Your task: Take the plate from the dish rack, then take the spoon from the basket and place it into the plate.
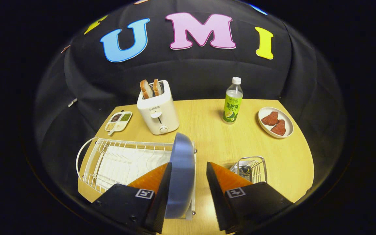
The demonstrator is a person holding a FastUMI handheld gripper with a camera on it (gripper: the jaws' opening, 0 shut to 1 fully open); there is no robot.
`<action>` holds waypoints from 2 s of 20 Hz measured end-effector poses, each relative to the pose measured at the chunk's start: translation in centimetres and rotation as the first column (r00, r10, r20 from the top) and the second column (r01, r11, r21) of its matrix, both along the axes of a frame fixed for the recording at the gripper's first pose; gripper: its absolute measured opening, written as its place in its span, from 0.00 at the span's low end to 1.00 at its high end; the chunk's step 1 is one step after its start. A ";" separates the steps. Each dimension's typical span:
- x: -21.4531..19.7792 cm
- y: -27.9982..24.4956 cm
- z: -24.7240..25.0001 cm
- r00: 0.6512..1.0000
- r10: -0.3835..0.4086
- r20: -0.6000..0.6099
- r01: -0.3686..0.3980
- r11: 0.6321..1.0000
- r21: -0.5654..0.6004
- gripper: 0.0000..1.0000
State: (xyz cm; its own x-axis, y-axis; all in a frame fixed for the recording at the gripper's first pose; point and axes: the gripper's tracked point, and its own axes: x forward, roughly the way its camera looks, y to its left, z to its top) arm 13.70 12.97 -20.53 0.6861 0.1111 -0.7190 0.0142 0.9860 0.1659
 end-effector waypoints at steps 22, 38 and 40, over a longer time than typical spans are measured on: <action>0.6 0.5 2.8 0.993 -0.068 0.101 0.098 0.940 -0.326 0.30; -1.8 -0.8 5.8 0.987 -0.111 0.120 0.118 0.992 -0.050 0.22; -3.6 -1.6 7.5 0.987 -0.099 0.123 0.095 0.995 0.040 0.21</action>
